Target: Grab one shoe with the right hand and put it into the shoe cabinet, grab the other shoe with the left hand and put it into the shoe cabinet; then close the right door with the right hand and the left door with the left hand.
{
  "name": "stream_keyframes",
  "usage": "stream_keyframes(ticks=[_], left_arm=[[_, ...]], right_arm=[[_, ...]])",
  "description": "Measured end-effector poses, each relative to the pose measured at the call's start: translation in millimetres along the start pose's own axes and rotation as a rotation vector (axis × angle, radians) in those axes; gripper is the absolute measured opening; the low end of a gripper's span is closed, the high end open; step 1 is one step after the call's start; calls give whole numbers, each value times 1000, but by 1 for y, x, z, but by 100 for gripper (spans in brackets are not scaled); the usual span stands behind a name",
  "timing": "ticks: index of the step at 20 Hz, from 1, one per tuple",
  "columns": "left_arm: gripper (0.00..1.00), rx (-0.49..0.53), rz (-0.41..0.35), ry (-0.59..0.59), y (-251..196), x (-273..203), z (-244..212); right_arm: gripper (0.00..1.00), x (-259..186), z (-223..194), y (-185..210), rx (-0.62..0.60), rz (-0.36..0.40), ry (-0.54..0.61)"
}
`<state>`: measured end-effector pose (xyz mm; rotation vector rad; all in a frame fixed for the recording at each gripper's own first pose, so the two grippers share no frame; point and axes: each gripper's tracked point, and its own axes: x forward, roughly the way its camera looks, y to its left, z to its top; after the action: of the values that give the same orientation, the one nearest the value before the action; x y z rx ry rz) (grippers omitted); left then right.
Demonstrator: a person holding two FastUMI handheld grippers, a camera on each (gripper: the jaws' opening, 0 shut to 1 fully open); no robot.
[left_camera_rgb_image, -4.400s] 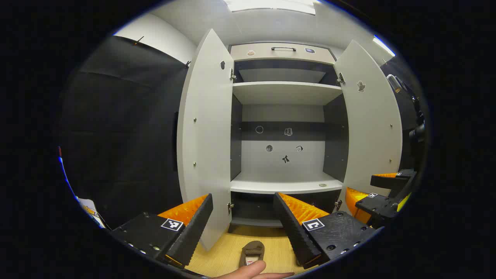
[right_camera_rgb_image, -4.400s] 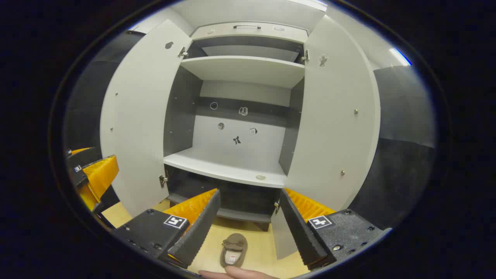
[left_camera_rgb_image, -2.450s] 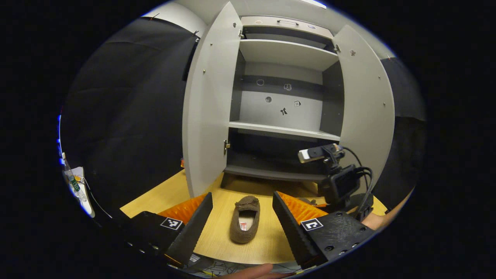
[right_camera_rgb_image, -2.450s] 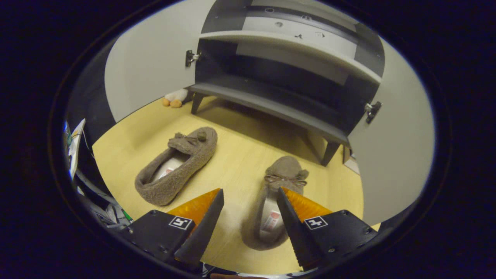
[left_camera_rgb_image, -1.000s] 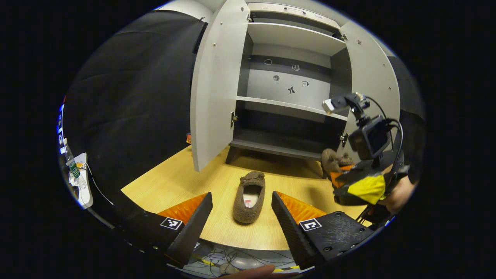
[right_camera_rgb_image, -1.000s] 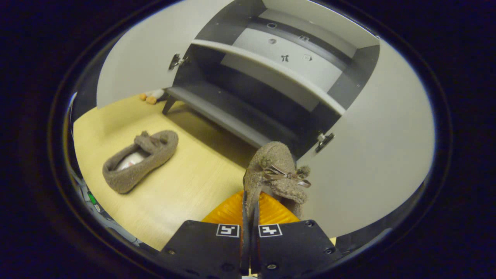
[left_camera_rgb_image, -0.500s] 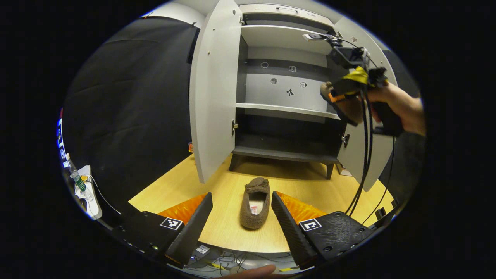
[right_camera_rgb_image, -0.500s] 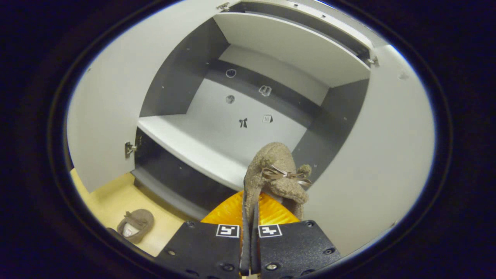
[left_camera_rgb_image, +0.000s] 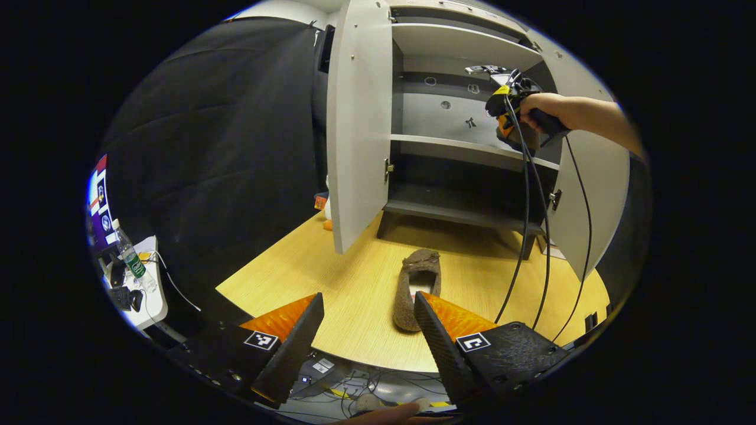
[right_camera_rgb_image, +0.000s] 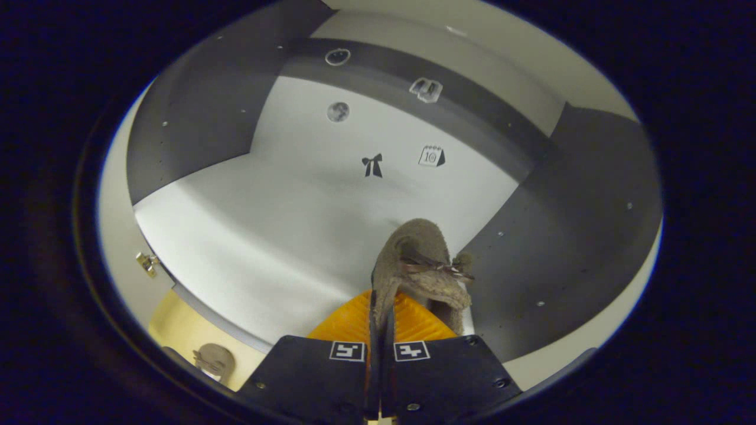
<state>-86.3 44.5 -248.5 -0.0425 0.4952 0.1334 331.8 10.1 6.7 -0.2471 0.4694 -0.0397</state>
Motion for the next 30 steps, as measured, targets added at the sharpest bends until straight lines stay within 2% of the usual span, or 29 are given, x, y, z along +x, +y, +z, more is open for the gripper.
stream_keyframes(ticks=[2,4,6,7,8,10,11,13,14,15,16,19,21,22,23,24,25,26,27,29,30], left_arm=[[94,10,13,9,3,4,1],[94,20,33,15,5,9,3],[94,5,29,-2,1,12,7],[94,0,29,-2,-1,14,7],[94,-6,20,4,-3,14,6],[94,-16,-2,8,-14,18,3],[94,-14,-15,13,-19,20,1],[94,4,-27,36,-23,25,-5],[94,8,-34,37,-26,27,-5],[94,9,-44,30,-29,28,-4],[94,13,-55,24,-32,31,-1],[94,61,-90,32,-40,44,1],[94,95,-104,22,-46,57,4],[94,105,-117,18,-49,69,5],[94,120,-130,27,-53,80,4],[93,140,-127,44,-54,91,-1],[94,165,-127,47,-56,105,-1],[94,182,-125,51,-56,116,-3],[94,185,-121,61,-56,125,-7],[94,179,-113,107,-55,149,-21],[94,181,-111,147,-54,161,-29]], right_arm=[[5,6,-1,-2,-11,3,39],[7,6,8,-6,-53,-16,14],[21,0,16,-9,-101,-28,-14],[46,-4,14,-6,-116,-11,-6],[52,-11,13,-4,-126,7,-12],[49,-23,21,-11,-134,6,-68],[53,-27,28,-18,-142,-6,-99],[90,-35,33,-25,-159,-13,-130],[97,-39,30,-25,-154,1,-133],[99,-46,29,-26,-132,12,-146],[95,-56,33,-31,-91,15,-180],[95,-106,44,-41,46,39,-343],[95,-148,33,-46,97,56,-416],[95,-169,21,-40,119,91,-430],[95,-185,9,-35,138,127,-433],[100,-200,-3,-29,152,161,-438],[95,-212,-18,-25,158,176,-432],[100,-219,-35,-23,155,176,-422],[96,-227,-53,-20,141,174,-413],[95,-239,-87,-12,96,156,-379],[95,-244,-105,-3,92,177,-350]])
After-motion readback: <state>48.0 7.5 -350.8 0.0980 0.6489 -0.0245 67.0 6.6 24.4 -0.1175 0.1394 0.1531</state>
